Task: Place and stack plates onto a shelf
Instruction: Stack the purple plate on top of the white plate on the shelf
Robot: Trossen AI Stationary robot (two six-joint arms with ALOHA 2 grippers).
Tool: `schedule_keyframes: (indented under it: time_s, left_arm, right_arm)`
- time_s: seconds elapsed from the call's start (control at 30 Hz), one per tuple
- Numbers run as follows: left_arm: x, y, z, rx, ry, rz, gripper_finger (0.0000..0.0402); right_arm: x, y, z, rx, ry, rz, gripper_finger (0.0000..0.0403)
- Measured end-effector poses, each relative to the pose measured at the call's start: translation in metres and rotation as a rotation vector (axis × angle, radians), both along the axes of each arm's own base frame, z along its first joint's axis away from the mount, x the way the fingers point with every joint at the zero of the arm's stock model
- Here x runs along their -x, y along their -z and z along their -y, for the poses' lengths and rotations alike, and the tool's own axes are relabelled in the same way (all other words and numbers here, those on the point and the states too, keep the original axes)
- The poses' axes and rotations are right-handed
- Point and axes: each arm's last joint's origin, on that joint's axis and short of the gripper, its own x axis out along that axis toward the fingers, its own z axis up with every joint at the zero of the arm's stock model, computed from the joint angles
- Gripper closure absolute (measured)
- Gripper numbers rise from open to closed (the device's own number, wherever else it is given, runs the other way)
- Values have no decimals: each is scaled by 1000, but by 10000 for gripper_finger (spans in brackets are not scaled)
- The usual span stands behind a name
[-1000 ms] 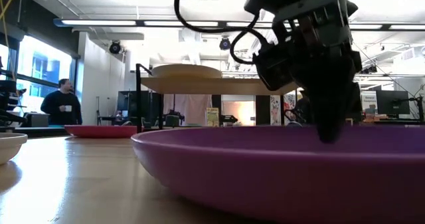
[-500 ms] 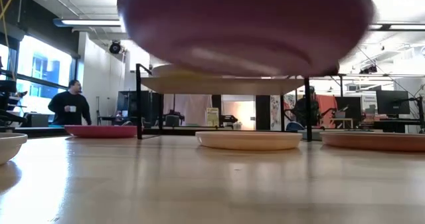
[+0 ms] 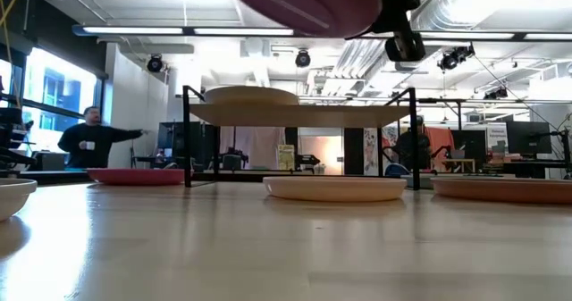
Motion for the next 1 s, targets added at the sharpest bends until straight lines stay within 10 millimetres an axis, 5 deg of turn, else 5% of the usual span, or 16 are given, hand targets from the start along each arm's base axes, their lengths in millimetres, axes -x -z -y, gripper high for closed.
schedule_keyframes:
  time_s: [0.43, 1.0]
  left_arm:
    - [0, -1, -5, -70, -90, 8, 280]
    - [5, -1, -41, -79, -279, 7, 280]
  right_arm:
    - [22, -27, 83, 201, 179, 227, 403]
    - [61, -58, 170, 389, 484, 504, 403]
